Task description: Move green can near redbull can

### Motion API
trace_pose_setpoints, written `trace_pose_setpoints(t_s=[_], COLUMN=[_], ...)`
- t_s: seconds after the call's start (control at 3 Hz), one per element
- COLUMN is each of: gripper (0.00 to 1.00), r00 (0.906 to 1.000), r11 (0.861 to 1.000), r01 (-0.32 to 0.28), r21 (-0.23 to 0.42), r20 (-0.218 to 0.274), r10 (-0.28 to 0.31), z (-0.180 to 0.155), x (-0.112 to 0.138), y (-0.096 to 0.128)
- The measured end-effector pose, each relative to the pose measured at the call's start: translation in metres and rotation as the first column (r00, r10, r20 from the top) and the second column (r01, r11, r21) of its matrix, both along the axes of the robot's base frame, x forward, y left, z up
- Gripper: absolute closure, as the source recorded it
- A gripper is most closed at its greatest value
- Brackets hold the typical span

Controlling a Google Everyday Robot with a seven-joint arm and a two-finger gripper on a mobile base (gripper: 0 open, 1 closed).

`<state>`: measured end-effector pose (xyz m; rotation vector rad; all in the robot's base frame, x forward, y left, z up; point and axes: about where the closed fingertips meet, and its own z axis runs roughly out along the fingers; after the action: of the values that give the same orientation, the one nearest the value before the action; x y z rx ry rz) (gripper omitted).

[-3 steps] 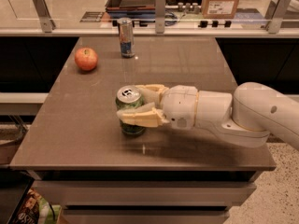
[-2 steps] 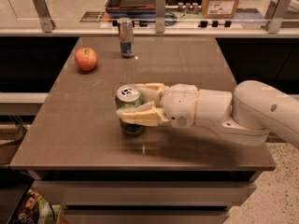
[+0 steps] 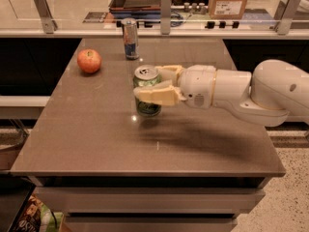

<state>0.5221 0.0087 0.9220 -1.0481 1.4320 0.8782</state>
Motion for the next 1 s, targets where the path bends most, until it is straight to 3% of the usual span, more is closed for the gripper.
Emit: trace_pose_setpoints(t_s=[0.33,0.67,1.0], gripper=[1.00,1.00,1.00], r00=[0.9977,0.9894,0.9747], r11=[0.998,0.989,0.974], r01=[0.065,0.145,0.224], r21=[0.006,0.020,0.034], r20=[-0.020,-0.012,-0.004], r10=[-0.065,-0.145,-0.224], z=[0.013,0.029,0.043], x=[0.035,0.074,0.116], y=[-0.019,-0.038,-0.057])
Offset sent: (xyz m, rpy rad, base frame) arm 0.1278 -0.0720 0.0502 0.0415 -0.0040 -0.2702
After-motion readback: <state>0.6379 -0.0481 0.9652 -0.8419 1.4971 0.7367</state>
